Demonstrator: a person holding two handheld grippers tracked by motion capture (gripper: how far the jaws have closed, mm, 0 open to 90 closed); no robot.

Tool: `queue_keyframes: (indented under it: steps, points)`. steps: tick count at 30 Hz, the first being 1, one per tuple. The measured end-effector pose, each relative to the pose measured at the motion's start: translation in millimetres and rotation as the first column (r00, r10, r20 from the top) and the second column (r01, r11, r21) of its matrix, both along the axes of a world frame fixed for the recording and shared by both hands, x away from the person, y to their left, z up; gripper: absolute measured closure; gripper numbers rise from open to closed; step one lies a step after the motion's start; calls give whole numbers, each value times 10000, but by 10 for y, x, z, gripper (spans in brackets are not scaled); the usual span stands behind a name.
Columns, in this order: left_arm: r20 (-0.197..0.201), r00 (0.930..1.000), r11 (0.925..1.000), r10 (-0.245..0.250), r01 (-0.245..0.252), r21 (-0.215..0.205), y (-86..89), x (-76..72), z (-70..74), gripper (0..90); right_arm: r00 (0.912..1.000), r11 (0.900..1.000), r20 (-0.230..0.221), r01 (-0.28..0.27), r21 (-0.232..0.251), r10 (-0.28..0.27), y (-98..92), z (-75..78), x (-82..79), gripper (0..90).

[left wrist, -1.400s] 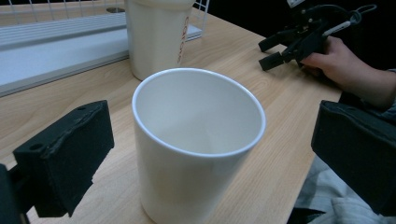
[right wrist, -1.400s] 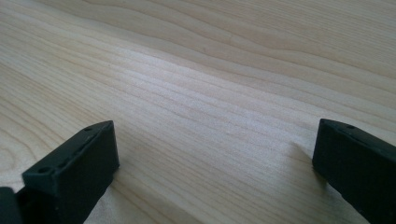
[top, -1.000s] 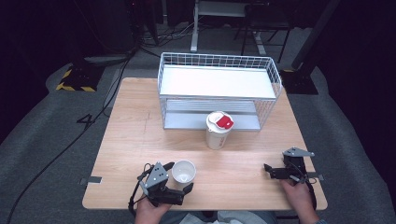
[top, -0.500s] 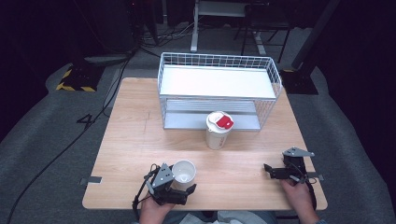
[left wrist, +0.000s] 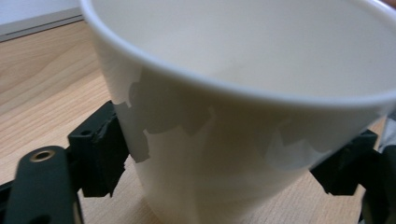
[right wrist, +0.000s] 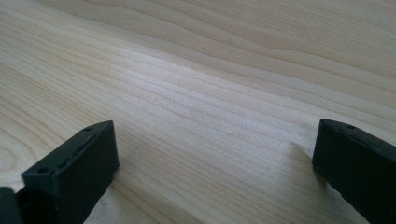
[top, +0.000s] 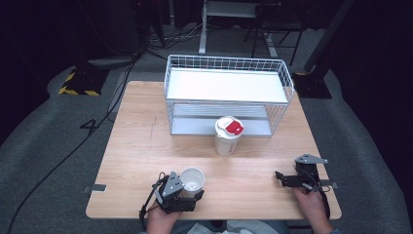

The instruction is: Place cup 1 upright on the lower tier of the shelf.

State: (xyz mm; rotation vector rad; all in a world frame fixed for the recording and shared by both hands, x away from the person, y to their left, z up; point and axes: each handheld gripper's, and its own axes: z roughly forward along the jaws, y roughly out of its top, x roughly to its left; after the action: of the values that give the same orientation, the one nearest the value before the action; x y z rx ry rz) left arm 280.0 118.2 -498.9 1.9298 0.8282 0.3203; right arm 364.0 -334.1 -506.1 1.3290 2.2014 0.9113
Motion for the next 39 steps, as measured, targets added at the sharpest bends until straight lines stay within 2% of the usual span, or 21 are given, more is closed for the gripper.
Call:
queue_keyframes:
  steps: [16,22,28,34,39]
  points:
    - [234,9995,9997,218,-221,119,17,-15,27,216,10000,10000,-5,43,6,-43,7,0,0,5]
    - [286,9991,9992,307,-300,-268,50,-13,129,217,10000,10000,-2,42,3,-42,7,0,0,5]
    - [191,9989,9987,419,-413,-291,87,49,266,218,10000,10000,8,98,14,-98,15,-1,-1,5]
    - [176,9985,9987,514,-513,-47,97,111,346,218,10000,10000,5,92,2,-92,24,0,8,5]
    - [150,9978,9979,648,-648,-46,84,215,433,218,9999,9999,-2,119,19,-119,28,0,10,5]
